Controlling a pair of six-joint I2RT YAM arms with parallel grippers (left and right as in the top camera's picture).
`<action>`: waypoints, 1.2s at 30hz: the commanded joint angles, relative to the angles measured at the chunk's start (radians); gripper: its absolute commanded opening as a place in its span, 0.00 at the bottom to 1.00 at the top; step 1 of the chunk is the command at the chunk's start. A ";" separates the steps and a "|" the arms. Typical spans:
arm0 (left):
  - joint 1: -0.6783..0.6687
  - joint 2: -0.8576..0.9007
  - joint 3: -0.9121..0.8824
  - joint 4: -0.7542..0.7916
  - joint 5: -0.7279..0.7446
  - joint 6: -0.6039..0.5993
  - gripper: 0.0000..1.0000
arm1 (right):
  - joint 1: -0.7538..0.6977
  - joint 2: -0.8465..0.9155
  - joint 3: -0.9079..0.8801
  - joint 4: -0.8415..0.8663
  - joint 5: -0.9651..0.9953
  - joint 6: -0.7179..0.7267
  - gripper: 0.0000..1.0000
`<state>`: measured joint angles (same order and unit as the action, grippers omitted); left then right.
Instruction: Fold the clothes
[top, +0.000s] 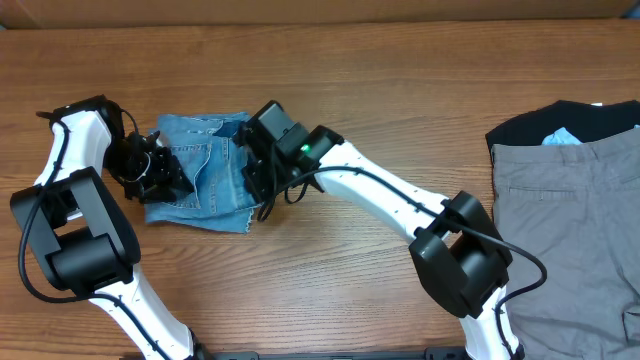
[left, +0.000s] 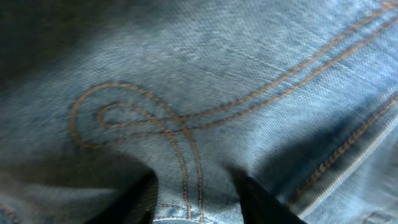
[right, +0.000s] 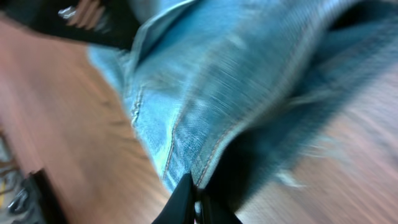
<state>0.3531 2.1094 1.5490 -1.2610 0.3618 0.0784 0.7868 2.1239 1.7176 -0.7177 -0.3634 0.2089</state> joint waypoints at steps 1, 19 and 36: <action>-0.005 0.003 -0.032 0.000 -0.054 -0.019 0.55 | -0.103 0.011 0.018 -0.031 0.120 0.018 0.04; 0.080 -0.019 0.277 -0.202 0.157 0.132 0.36 | -0.183 -0.140 0.040 -0.277 0.093 0.019 0.52; -0.043 -0.020 0.265 -0.108 0.161 0.376 0.35 | -0.197 -0.243 0.039 -0.323 0.048 -0.006 0.56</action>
<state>0.3901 2.1101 1.8088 -1.3479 0.4065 0.2211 0.5972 1.9121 1.7351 -1.0523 -0.2928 0.2127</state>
